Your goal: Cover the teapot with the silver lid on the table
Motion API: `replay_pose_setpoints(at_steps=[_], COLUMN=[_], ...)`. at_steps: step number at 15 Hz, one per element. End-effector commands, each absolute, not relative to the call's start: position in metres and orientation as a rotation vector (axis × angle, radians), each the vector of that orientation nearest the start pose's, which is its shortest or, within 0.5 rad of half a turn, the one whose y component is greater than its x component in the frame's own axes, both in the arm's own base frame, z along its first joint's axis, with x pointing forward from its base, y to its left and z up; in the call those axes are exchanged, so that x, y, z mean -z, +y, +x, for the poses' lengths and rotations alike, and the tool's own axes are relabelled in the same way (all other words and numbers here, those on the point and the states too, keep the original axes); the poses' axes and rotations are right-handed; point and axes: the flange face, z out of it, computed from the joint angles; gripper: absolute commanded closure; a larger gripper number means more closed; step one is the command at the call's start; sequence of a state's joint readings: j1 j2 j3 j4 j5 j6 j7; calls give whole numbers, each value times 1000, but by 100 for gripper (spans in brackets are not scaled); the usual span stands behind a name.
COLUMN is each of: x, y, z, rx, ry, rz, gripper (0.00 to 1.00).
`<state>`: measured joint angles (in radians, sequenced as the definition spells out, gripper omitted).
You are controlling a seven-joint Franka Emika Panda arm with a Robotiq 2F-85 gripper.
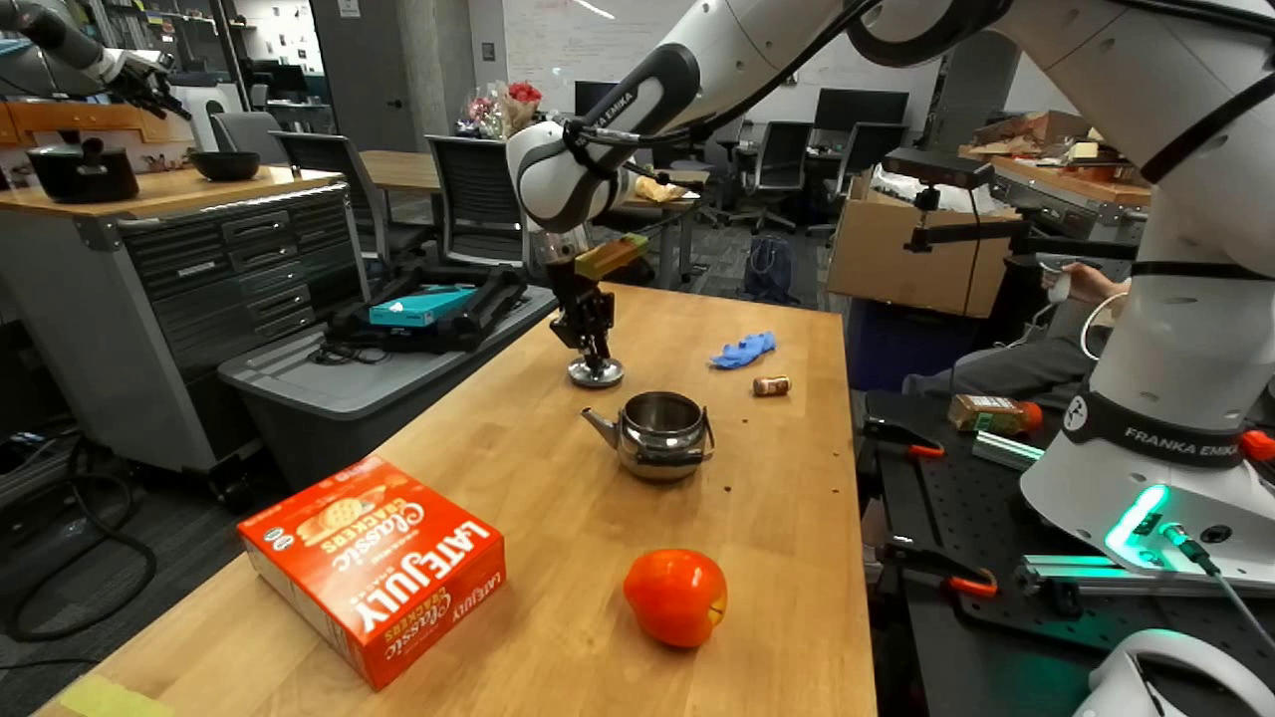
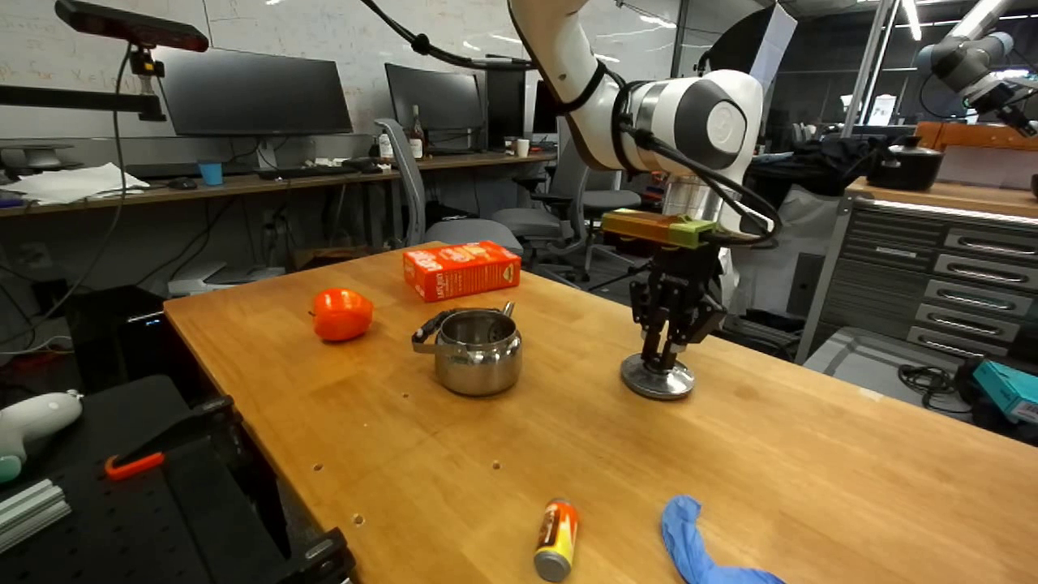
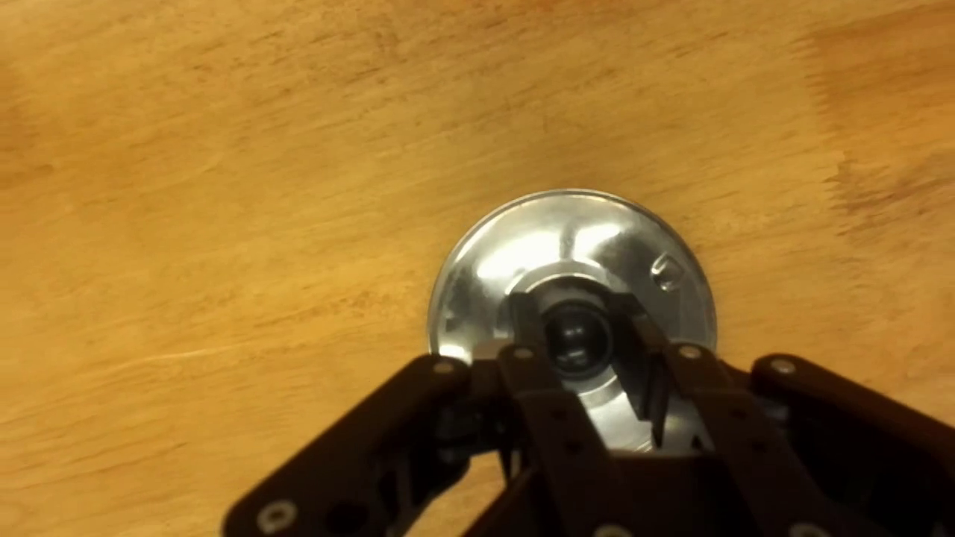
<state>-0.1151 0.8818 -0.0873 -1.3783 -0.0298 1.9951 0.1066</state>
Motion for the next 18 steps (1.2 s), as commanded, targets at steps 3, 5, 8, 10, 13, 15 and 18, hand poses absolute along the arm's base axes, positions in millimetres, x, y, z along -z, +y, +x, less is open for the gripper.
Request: replay_pose_setpoints(at_steps=[3,5,8,10,13,15,18], x=[-218,-232,-255,-270,-290,-297,-304], y=[-140,-146,-156,-157,-151,-144,-133], z=[697,697,694,690,682,677,668], rx=[-239,-237,-240,-233,-224,-219,-237], ry=[463,478,512,526,522,517,503], rz=[-3104,-3090,-3086,-3079,-3082,-3085,-3074], gripper=[93,93,93,93,93,93,93])
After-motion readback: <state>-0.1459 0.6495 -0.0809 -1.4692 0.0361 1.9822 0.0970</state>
